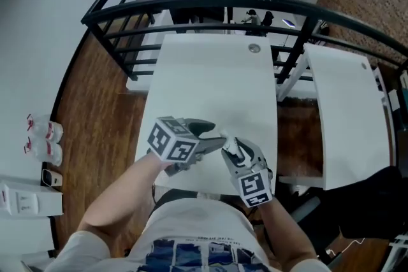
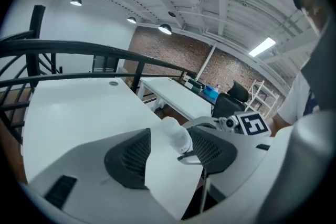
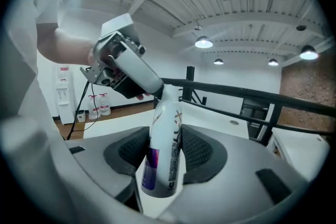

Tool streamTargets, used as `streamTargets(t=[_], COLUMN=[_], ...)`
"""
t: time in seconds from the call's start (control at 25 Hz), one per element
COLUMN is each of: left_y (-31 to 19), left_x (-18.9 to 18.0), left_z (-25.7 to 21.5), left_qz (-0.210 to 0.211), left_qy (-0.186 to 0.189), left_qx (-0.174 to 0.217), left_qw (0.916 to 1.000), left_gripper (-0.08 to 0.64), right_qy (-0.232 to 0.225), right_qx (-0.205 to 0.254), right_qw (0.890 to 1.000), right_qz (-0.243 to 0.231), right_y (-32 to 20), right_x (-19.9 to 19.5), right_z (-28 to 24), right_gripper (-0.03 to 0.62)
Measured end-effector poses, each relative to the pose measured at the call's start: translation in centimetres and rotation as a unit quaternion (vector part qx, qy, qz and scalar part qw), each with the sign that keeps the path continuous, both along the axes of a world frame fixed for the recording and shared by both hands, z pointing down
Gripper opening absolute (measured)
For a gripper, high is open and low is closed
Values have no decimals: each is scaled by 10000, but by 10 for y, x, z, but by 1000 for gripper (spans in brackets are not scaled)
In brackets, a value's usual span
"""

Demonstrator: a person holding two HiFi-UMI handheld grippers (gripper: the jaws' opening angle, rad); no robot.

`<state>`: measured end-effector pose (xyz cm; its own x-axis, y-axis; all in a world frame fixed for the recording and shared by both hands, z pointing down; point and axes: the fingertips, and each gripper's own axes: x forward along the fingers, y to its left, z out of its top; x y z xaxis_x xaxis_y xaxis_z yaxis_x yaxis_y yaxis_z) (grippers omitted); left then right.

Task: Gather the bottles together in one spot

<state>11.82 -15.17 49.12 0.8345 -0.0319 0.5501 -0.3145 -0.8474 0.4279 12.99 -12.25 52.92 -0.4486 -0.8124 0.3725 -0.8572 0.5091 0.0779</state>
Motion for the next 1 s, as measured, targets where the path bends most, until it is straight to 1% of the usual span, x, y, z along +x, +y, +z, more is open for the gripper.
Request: streamTargets(t=[0.08,0.12,0.16,0.24,0.28,0.32,0.4,0.52,0.6,0.64,0.72,0.76,0.84,1.0], left_y=[-6,-6,-5,-3,-3,-3,-3,-3,-3,-4,-10,-16,-34,-90], left_x=[4,6,7,8,7,7,7,9,12,12,11,10,5,-8], left_z=[-5,-7,-9,-11,-11,-11,-10,-13,-16,-17,-15,-15,-14,-7], left_qz=[-70,-70,-62,-70,-89,-105,-91,-14,85,144,251,269,179,-296], left_qy=[97,137,162,163,139,102,36,50,-9,-92,-344,-462,-621,-852], left_qx=[-286,-449,-582,-681,-667,-622,-464,-142,128,296,703,896,1179,1631], left_qw=[9995,9989,9982,9975,9976,9980,9989,9999,9999,9994,9966,9945,9909,9825], left_gripper=[242,234,211,181,161,155,150,124,120,119,118,118,118,118], right_qy=[96,142,185,292,368,462,659,910,918,884,805,756,651,428], right_qx=[273,380,454,506,507,519,570,635,582,527,398,316,102,-321], right_qw=[9996,9992,9988,9983,9980,9975,9960,9936,9940,9946,9956,9961,9968,9958], right_qz=[23,32,41,72,94,116,174,193,151,164,265,325,461,746], right_y=[-1,-2,-2,-3,-3,-3,-5,-11,-15,-16,-20,-21,-20,-4], right_x=[-3,-5,-6,-9,-10,-10,-10,-7,-10,-11,-8,-5,6,31], right_z=[-10,-13,-15,-15,-13,-11,-7,-1,2,3,8,11,19,33], right_gripper=[207,207,207,207,207,207,208,213,241,244,258,286,296,304])
